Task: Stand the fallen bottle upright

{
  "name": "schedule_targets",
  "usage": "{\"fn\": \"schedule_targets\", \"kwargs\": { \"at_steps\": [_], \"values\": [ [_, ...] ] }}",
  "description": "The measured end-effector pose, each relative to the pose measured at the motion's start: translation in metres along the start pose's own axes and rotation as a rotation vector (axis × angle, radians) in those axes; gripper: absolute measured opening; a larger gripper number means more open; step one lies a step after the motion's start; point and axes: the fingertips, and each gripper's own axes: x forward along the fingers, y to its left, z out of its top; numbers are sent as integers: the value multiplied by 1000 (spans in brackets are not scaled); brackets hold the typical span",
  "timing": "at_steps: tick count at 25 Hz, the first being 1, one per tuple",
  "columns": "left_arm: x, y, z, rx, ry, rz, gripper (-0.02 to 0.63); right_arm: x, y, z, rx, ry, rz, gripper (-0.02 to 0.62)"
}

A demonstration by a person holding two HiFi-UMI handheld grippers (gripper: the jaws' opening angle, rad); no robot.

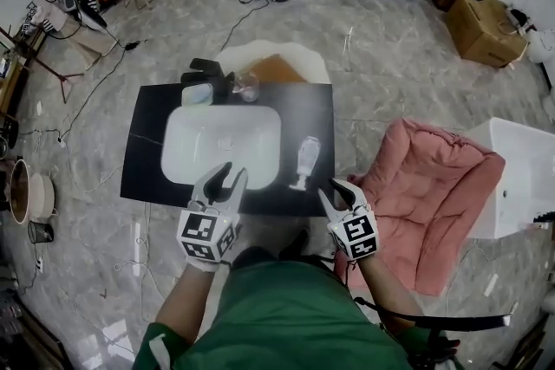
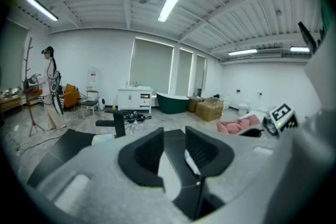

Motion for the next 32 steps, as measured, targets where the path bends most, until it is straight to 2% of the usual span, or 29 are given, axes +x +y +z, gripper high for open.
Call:
{"fn": "schedule_targets", "kwargs": {
  "at_steps": [7,18,25,32],
  "values": [
    [31,17,-12,-12,51,-33,127,32,-9,-27,-14,78,16,94],
    [84,38,-43,8,142,-188,126,77,-8,-61,-46,177,-23,94],
    [99,45,-75,3,212,-241,126,99,6,-94,-125,266,12,94],
    [108,51,-89,8,255,-255,126,128,19,-121,-186,350,66,94]
  ]
}}
